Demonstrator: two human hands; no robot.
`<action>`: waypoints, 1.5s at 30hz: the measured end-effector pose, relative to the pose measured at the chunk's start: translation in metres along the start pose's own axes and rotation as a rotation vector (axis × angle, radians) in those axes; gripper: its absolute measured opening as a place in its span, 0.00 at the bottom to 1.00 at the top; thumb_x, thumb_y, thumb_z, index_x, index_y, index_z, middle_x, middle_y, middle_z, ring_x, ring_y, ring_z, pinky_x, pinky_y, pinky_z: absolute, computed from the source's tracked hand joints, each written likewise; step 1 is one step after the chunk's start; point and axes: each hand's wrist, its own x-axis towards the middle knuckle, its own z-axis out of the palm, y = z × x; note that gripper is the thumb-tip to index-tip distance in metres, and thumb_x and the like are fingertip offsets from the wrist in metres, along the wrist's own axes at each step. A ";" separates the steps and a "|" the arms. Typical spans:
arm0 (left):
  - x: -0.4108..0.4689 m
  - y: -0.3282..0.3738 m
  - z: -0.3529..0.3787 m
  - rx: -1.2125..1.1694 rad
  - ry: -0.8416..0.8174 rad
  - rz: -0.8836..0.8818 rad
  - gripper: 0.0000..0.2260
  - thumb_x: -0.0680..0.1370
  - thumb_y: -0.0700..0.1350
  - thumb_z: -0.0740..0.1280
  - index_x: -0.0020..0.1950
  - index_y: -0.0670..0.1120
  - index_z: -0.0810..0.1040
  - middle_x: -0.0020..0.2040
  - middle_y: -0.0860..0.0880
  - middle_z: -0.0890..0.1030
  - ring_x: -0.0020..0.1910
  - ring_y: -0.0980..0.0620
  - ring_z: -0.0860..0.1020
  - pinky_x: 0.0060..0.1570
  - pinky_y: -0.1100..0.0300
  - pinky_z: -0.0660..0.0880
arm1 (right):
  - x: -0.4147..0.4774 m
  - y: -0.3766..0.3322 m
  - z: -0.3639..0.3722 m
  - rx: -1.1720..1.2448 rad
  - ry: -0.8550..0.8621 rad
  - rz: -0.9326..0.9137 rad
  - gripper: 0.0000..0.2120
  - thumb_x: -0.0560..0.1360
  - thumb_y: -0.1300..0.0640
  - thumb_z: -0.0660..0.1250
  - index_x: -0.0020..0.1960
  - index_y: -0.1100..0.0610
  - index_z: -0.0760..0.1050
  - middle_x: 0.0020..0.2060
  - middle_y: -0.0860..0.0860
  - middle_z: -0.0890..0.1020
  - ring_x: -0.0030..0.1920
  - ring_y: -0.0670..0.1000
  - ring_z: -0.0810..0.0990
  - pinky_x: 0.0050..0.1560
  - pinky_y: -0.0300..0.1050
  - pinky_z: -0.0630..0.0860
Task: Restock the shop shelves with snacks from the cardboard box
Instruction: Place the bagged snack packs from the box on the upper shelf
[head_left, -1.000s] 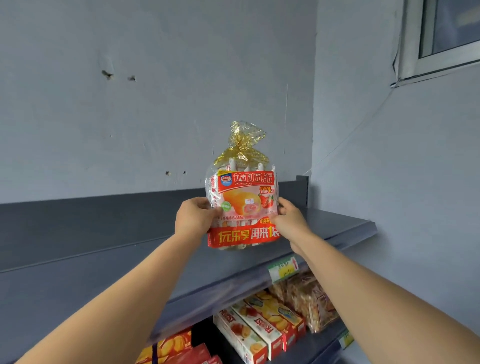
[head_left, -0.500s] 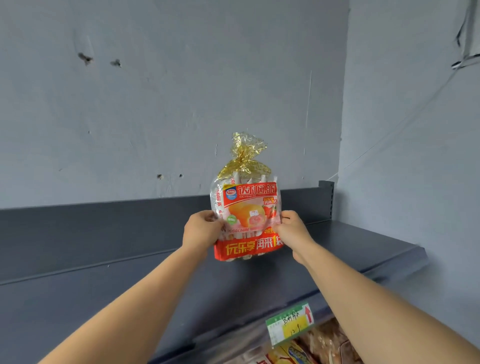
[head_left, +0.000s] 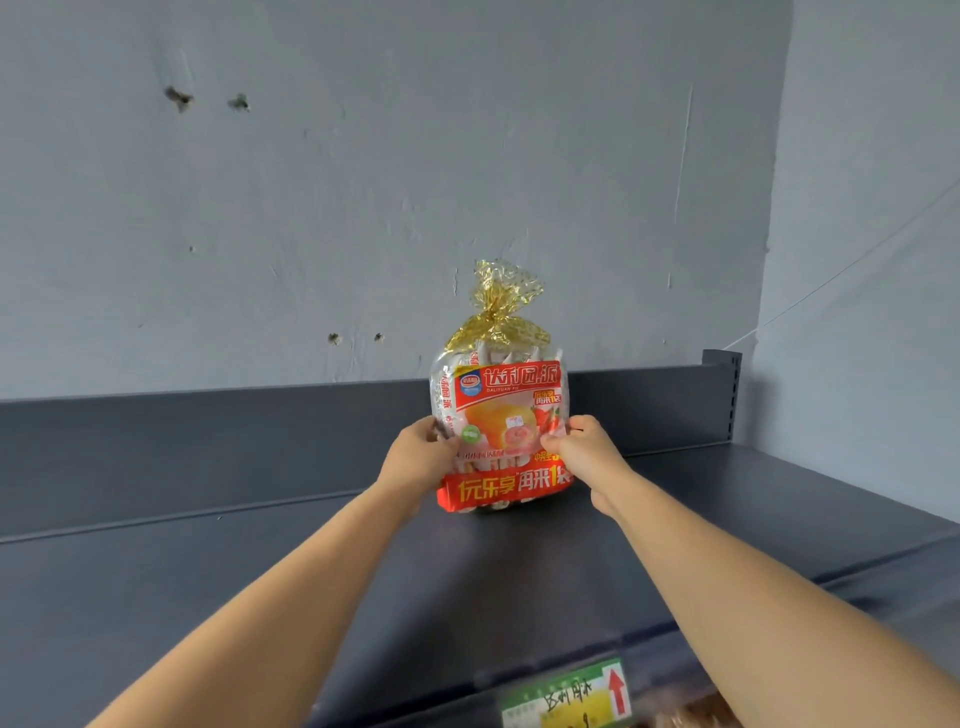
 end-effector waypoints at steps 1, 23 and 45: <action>0.003 -0.002 0.001 0.023 -0.003 -0.002 0.06 0.81 0.42 0.61 0.55 0.44 0.75 0.50 0.50 0.81 0.49 0.48 0.82 0.53 0.48 0.80 | 0.003 0.001 0.000 0.000 -0.010 0.000 0.15 0.78 0.57 0.66 0.63 0.55 0.66 0.56 0.52 0.78 0.56 0.52 0.78 0.46 0.44 0.74; -0.003 -0.011 0.003 0.392 -0.077 -0.055 0.21 0.78 0.42 0.64 0.70 0.46 0.63 0.64 0.46 0.76 0.57 0.48 0.75 0.52 0.54 0.72 | 0.003 0.006 0.002 -0.098 -0.092 -0.009 0.25 0.78 0.61 0.65 0.72 0.57 0.61 0.63 0.53 0.75 0.56 0.50 0.74 0.52 0.45 0.72; -0.073 -0.007 -0.027 0.773 -0.321 0.418 0.14 0.78 0.44 0.63 0.62 0.41 0.77 0.59 0.43 0.79 0.56 0.44 0.77 0.53 0.54 0.74 | -0.142 0.000 -0.018 -0.603 0.287 0.059 0.19 0.77 0.61 0.64 0.68 0.55 0.73 0.66 0.52 0.76 0.65 0.55 0.73 0.64 0.48 0.71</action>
